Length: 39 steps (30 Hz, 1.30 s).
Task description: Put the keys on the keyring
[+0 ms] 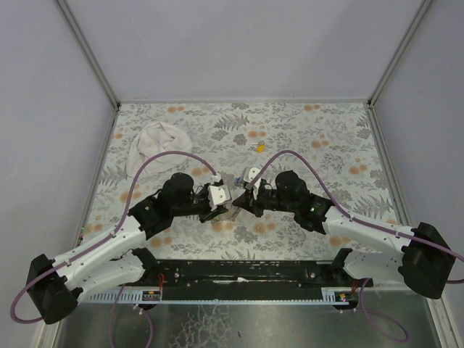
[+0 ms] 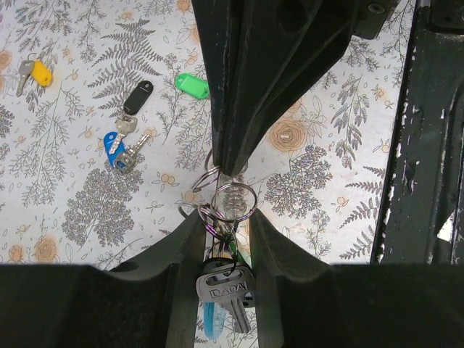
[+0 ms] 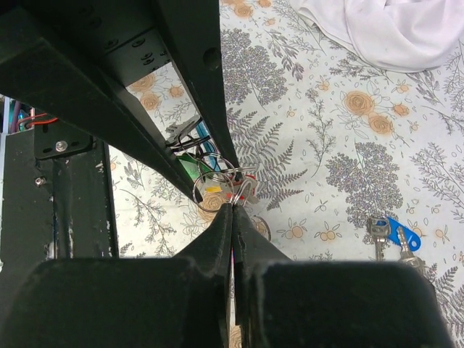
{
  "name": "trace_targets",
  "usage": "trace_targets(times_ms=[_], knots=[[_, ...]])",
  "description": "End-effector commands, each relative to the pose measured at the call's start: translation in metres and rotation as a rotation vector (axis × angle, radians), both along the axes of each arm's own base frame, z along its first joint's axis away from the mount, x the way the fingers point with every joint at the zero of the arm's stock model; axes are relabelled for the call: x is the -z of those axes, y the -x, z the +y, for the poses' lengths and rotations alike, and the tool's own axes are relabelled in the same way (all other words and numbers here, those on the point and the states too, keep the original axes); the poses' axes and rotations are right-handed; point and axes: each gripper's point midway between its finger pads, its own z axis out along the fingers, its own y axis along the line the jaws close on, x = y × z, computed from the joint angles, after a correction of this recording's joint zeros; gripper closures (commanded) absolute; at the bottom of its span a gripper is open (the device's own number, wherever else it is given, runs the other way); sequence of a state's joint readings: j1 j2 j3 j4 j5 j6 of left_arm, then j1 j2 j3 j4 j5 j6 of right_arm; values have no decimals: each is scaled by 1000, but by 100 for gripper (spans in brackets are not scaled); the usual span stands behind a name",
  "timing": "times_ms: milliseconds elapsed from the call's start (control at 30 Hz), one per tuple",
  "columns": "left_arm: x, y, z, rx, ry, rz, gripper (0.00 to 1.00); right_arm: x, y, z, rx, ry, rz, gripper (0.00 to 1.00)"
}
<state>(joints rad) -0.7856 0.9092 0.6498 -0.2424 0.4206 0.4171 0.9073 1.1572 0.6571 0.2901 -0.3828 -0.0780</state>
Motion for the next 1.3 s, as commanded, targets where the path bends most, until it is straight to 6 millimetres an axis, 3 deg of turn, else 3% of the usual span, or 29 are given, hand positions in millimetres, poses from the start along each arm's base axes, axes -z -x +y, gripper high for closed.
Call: trace_targets(times_ms=[0, 67, 267, 433, 733, 967, 1267], knots=[[7, 7, 1, 8, -2, 26, 100, -24, -10, 9, 23, -69, -46, 100], [7, 8, 1, 9, -1, 29, 94, -21, -9, 9, 19, -65, -44, 100], [-2, 5, 6, -24, 20, 4, 64, -24, -7, 11, -3, -86, -60, 100], [-23, 8, 12, -36, 65, -59, 55, -27, -7, 11, -12, -77, -87, 100], [-57, -1, 14, -24, 136, -163, 54, -30, -4, 12, -65, -52, -138, 100], [-51, -25, 11, 20, 112, -143, 61, -28, -2, 14, -98, -33, -145, 100], [-34, -14, -2, 174, 95, -97, 62, -30, 1, 17, -123, -43, -146, 100]])
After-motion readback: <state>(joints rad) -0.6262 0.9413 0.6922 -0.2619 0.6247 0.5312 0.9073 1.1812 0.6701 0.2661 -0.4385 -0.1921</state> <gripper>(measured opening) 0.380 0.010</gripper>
